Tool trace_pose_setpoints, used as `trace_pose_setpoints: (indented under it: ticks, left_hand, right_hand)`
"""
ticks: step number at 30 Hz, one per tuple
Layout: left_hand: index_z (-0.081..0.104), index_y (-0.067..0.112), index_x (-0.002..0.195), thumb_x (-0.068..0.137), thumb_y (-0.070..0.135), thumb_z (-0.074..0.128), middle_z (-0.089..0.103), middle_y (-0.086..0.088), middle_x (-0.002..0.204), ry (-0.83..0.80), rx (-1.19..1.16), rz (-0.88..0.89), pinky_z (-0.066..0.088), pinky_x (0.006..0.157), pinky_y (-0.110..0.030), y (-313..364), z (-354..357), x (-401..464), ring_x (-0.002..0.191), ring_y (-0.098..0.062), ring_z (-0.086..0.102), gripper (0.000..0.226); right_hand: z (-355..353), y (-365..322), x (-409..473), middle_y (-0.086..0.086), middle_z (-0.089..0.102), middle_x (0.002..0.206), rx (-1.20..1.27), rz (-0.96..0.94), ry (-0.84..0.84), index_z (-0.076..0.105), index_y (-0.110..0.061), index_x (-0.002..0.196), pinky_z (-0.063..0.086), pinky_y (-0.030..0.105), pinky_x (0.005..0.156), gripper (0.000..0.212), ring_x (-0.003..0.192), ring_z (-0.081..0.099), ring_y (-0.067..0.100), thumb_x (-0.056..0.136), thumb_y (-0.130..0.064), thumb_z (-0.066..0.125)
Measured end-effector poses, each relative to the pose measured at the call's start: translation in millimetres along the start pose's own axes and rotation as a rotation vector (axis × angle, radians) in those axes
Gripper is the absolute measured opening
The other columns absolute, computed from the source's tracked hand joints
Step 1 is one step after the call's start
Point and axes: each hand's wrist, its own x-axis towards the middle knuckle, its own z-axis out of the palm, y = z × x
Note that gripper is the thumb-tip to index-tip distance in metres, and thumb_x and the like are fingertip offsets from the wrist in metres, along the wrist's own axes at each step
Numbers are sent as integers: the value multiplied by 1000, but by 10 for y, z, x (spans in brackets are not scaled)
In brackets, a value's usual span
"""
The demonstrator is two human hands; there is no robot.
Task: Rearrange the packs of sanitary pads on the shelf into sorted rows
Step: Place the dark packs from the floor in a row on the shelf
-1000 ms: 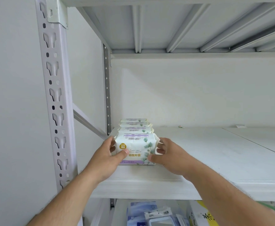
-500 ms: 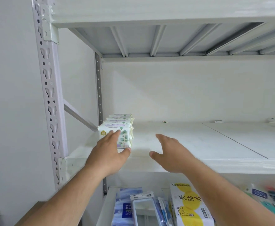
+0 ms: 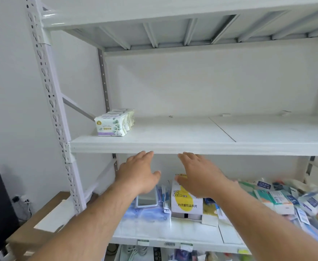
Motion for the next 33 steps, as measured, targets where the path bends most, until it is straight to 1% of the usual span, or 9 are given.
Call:
trace_pose_setpoints:
  ticks: [7,13,17,20,23,25,28,30,33]
  left_hand:
    - [19,29,154,93,49,47,24,6,159,-75,66,17,28,114,-39,245,284,-577,144,-22,25,70]
    - [24,27,153,93,49,48,27,5,159,-143,81,23,29,112,-40,121,645,-985,143,-23,27,69]
    - [26,28,152,92,49,49,30,3,157,-251,77,-1,34,107,-41,-54,973,-1319,140,-26,32,67]
    - [30,27,149,90,49,51,38,0,152,-333,70,-11,39,103,-43,-196,1274,-1587,134,-28,39,66]
    - [31,27,149,89,50,52,38,2,152,-406,37,-22,39,105,-42,-312,1593,-1828,136,-27,38,67]
    - [33,28,146,89,51,52,39,2,151,-447,32,-18,39,106,-42,-357,1797,-1975,136,-27,38,65]
    - [39,29,141,88,49,51,45,1,144,-500,39,3,41,100,-42,-356,2057,-2177,130,-27,42,57]
    - [36,28,143,89,47,50,43,1,146,-540,41,22,41,99,-42,-325,2213,-2284,131,-27,42,59]
    - [34,25,146,91,45,48,41,0,148,-597,64,45,40,100,-41,-237,2442,-2386,131,-27,41,60]
  right_hand:
    - [253,73,-627,2,37,153,-13,30,-67,32,-18,147,36,42,111,62,140,34,26,96,-48,50]
    - [635,-86,-1040,4,39,150,-32,62,-143,31,-16,148,40,43,108,64,136,38,28,96,-49,51]
    - [1009,-224,-1349,6,41,149,-24,116,-248,33,-16,147,41,44,106,65,135,40,30,95,-48,53]
    - [1323,-302,-1596,8,42,148,-7,142,-331,35,-15,146,41,43,105,64,133,41,31,94,-47,54]
    - [1639,-341,-1870,8,40,150,-13,170,-399,33,-15,149,40,44,107,66,135,40,32,95,-48,52]
    - [1838,-341,-2059,8,38,152,-26,185,-446,32,-15,149,40,45,108,68,139,36,33,94,-49,53]
    - [2082,-288,-2331,8,41,148,-13,213,-513,34,-15,147,42,44,106,66,136,40,31,94,-48,54]
    - [2220,-223,-2496,6,43,145,6,237,-552,36,-16,145,42,42,103,62,131,43,29,94,-46,54]
    - [2427,-70,-2723,5,43,145,37,285,-612,36,-16,144,41,41,104,58,132,42,28,95,-43,52]
